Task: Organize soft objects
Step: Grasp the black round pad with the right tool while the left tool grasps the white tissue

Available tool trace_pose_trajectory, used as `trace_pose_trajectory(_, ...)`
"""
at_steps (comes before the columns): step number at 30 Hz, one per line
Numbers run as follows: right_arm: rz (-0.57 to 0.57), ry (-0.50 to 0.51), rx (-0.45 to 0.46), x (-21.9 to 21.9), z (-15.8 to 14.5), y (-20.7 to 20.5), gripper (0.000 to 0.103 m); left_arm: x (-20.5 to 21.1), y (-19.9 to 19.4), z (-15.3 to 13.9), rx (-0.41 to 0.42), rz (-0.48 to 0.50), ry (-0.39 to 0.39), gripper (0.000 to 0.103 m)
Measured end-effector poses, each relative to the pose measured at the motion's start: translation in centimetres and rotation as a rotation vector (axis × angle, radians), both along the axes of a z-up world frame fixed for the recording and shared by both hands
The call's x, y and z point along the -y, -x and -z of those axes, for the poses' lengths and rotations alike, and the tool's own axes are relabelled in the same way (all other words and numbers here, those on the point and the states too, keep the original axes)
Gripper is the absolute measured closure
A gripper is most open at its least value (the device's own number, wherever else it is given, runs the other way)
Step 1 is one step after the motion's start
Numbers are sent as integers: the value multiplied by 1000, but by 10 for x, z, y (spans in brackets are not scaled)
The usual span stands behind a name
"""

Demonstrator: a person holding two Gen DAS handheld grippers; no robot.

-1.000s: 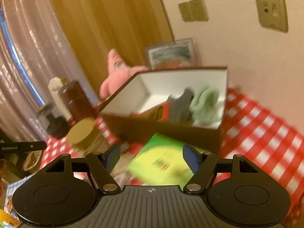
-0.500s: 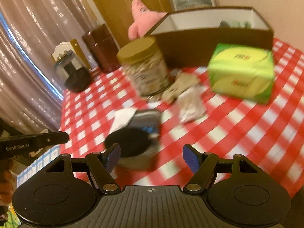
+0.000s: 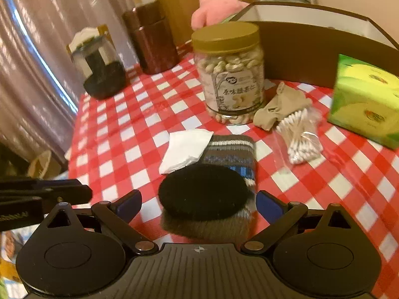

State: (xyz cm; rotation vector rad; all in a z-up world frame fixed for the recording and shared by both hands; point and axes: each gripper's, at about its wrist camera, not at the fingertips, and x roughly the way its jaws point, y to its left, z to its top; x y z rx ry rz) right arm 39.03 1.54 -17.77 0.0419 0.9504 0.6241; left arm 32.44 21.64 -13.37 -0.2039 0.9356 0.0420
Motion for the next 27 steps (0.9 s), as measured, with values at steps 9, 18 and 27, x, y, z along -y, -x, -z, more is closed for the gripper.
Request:
trace_pose_trajectory(9,-36,32,15,-6,18,-13,12,5,-10,9,-17,4,-15,84)
trace_pose_trajectory(18,-44,-30,21,12,9,-11,28,32,-15,15,-6,109,-103,84)
trace_pose_trajectory(27,112,-51,43,40,-9,-6,29,39,-43,34,15,317,-189,84)
